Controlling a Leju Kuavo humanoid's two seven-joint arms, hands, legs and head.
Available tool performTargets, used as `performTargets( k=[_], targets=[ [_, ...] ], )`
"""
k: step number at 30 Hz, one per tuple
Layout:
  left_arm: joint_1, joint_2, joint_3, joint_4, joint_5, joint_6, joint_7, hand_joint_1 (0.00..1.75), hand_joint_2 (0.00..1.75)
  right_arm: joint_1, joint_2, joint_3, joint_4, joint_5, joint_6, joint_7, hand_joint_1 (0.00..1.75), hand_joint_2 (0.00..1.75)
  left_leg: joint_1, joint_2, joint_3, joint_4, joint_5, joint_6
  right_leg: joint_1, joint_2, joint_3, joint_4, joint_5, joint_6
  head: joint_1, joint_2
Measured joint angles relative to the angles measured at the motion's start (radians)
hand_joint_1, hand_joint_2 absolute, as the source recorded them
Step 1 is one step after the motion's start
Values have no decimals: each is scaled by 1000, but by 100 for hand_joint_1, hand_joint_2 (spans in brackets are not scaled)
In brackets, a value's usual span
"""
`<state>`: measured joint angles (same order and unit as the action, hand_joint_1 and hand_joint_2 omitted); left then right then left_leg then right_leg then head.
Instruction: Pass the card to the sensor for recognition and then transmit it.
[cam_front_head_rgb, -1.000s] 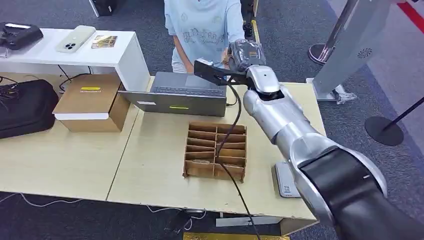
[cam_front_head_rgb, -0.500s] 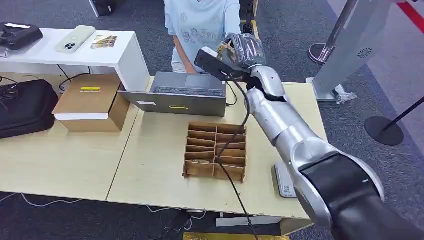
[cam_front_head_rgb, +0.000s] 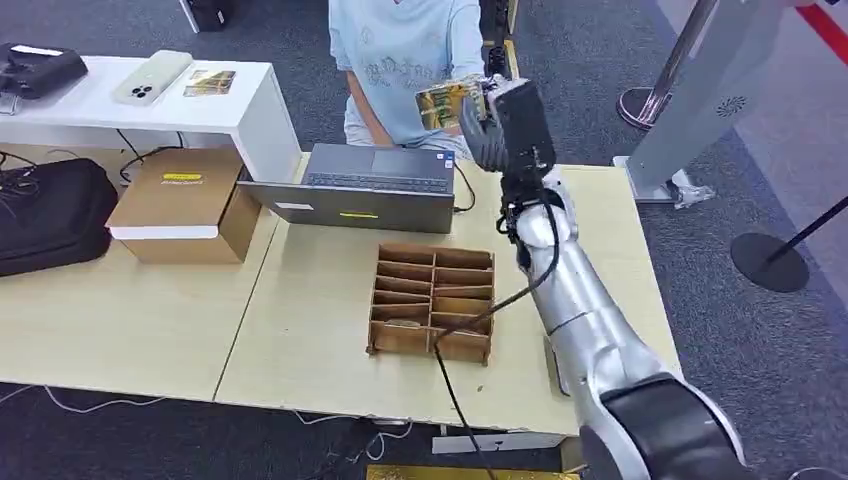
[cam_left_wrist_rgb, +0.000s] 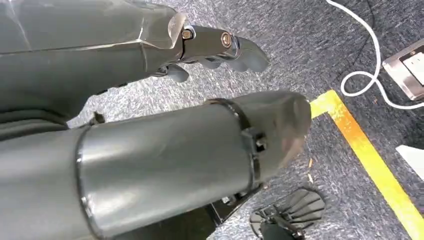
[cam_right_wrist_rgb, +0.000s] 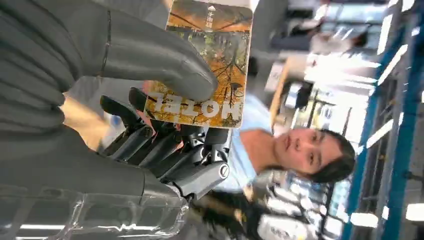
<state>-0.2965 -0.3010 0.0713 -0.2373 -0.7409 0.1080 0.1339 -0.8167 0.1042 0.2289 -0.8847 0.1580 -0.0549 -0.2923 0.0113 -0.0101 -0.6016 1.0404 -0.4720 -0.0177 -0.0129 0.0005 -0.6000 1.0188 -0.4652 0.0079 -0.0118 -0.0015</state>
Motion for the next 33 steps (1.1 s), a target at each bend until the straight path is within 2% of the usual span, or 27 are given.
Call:
performTargets(
  k=[2, 5, 10, 13, 17, 20, 26, 33],
  targets=[
    [0, 1, 0, 0, 8, -2, -5, 0, 0, 69, -29, -6, -98, -111, 92, 25, 175, 175, 0, -1, -1, 0, 0, 0, 0, -1, 0, -1, 0, 0, 0, 0],
    [4, 3, 0, 0, 17, -8, -9, 0, 0, 151, -94, -24, -210, -204, 200, 55, 175, 175, 0, -1, -1, 0, 0, 0, 0, -1, 0, -1, 0, 0, 0, 0],
    [13, 5, 0, 0, 30, -12, -12, 0, 0, 261, -220, -75, -299, -289, 344, 76, 175, 175, 0, -2, -1, 0, -1, 1, 0, -3, 2, -2, 0, 1, 1, 0],
    [21, 8, 0, 0, 36, -14, -12, 0, 0, 341, -291, -115, -331, -318, 400, 85, 175, 175, 0, -3, -1, 1, -1, 1, 0, -4, 1, -2, 0, 1, 0, 0],
    [31, 12, 0, 0, 42, -26, -26, 0, 0, 449, -368, -160, -371, -350, 439, 110, 175, 175, 0, -3, -1, 0, -2, 2, 0, -4, 2, -2, -1, 2, 0, 0],
    [37, 16, -1, 0, 39, -40, -29, 0, 0, 528, -400, -182, -392, -339, 449, 111, 175, 175, 0, -2, -1, 0, -3, 2, 0, -3, 1, -2, -2, 2, 0, 0],
    [38, 22, -16, 0, 34, -56, -29, 0, 0, 615, -413, -186, -372, -310, 460, 123, 175, 175, 0, -2, -1, 0, -3, 2, 0, -3, 1, -2, -2, 2, 0, 0],
    [38, 22, -17, 0, 45, -57, -29, 0, 0, 612, -413, -180, -268, -305, 467, 123, 175, 175, 0, -2, -1, 0, -2, 2, 0, -3, 2, -2, -2, 2, 0, 0]
  ],
)
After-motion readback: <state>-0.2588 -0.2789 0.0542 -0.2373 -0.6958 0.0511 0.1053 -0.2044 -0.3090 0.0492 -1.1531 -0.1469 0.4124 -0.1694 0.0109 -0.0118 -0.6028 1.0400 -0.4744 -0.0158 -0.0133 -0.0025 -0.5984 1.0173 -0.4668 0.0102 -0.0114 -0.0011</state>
